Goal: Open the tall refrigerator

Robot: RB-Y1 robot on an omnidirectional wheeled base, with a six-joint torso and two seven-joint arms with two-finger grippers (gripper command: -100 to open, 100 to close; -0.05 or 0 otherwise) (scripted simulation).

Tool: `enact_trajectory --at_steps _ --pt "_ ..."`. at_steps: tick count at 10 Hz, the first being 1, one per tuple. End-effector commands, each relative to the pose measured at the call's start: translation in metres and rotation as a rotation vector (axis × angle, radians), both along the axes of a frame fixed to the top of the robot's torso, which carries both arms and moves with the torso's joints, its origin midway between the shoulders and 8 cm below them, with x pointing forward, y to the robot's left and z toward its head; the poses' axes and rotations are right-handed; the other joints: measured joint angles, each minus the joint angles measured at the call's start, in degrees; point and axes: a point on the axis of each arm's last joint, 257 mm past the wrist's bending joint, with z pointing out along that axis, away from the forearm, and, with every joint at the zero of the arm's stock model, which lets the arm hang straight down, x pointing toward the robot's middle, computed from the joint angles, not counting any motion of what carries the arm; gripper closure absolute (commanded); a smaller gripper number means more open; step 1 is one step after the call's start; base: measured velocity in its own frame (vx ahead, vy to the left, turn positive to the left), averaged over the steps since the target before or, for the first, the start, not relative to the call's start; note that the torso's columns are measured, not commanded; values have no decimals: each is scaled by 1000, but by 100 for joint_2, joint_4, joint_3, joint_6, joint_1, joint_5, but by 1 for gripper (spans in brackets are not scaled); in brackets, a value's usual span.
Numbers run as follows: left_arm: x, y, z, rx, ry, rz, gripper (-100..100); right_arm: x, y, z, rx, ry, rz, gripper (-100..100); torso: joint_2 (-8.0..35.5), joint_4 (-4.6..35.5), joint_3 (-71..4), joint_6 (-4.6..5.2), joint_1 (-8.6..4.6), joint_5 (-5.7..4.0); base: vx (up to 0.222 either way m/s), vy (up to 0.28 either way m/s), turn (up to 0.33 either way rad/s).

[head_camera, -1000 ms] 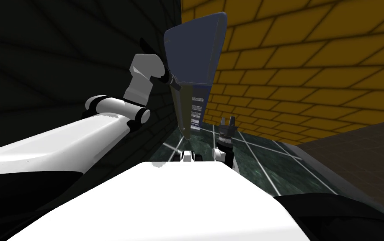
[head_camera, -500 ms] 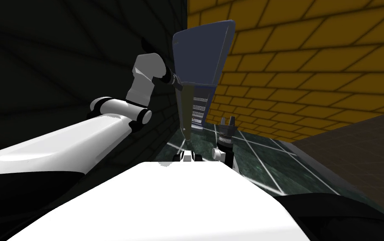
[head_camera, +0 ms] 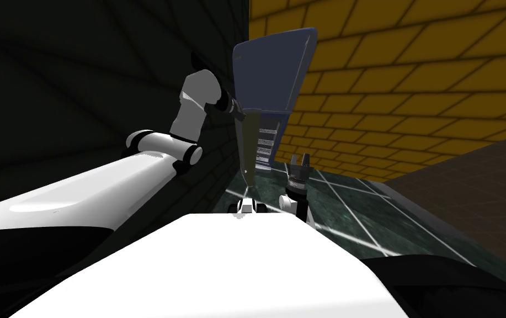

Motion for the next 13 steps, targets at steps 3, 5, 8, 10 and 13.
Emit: enact_trajectory --at_steps 3,5,8,10,13 --pt "-12 -25 -6 6 13 -80 100 0 0 0 0 0 0 0 -9 -4 -6 7 -25 -12 -12 308 -40" --pt "-18 -35 -8 7 17 -112 100 0 0 0 0 0 0 0 10 6 8 12 -25 -12 -12 318 -64" --pt "-38 -33 28 4 14 -123 -100 0 0 0 1 0 0 0 -3 29 -7 30 -132 -51 49 8 55" --pt "-46 -33 39 4 14 -127 -100 0 0 0 1 0 0 0 2 58 -11 31 -88 -40 39 -54 13" --pt "-54 -33 49 4 14 -131 -100 0 0 0 1 0 0 0 29 85 6 -3 5 3 31 -24 9"
